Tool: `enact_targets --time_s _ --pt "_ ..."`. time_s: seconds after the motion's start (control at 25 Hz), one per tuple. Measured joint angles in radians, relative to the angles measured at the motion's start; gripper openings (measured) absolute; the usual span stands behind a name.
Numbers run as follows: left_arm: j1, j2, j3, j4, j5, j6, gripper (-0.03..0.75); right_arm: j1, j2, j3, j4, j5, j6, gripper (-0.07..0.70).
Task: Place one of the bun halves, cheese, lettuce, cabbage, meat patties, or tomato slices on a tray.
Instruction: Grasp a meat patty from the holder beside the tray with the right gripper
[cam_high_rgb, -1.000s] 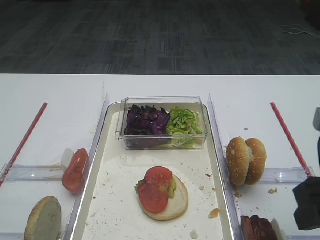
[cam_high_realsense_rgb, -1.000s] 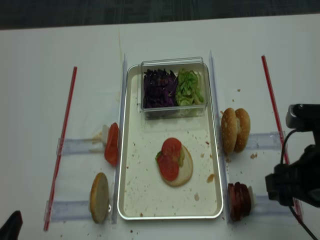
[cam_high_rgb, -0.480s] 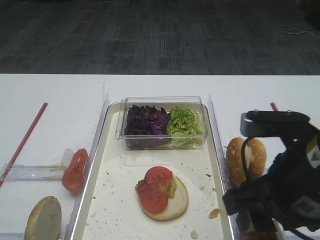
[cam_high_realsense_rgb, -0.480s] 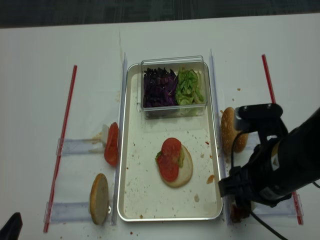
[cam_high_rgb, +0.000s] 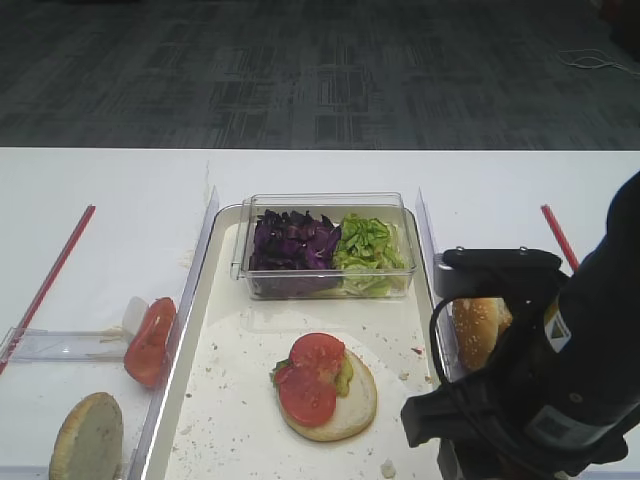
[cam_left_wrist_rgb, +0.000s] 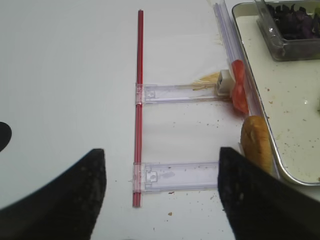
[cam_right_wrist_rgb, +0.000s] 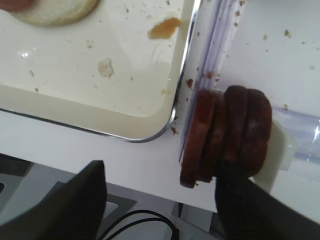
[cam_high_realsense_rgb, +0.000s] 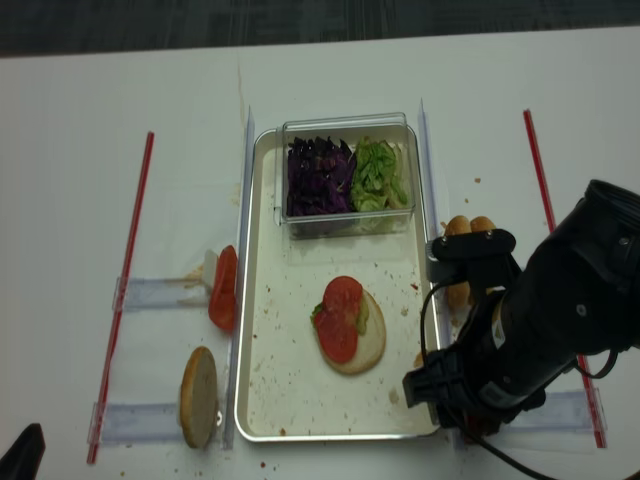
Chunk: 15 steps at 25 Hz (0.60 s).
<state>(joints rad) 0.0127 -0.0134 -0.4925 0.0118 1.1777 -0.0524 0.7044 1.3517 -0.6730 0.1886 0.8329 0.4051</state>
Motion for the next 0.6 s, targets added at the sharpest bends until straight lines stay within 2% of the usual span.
enact_targets --time_s 0.6 --pt "0.0 0.0 0.0 0.0 0.0 0.0 0.474 0.0 0.05 -0.001 0.012 -0.034 -0.016 0.506"
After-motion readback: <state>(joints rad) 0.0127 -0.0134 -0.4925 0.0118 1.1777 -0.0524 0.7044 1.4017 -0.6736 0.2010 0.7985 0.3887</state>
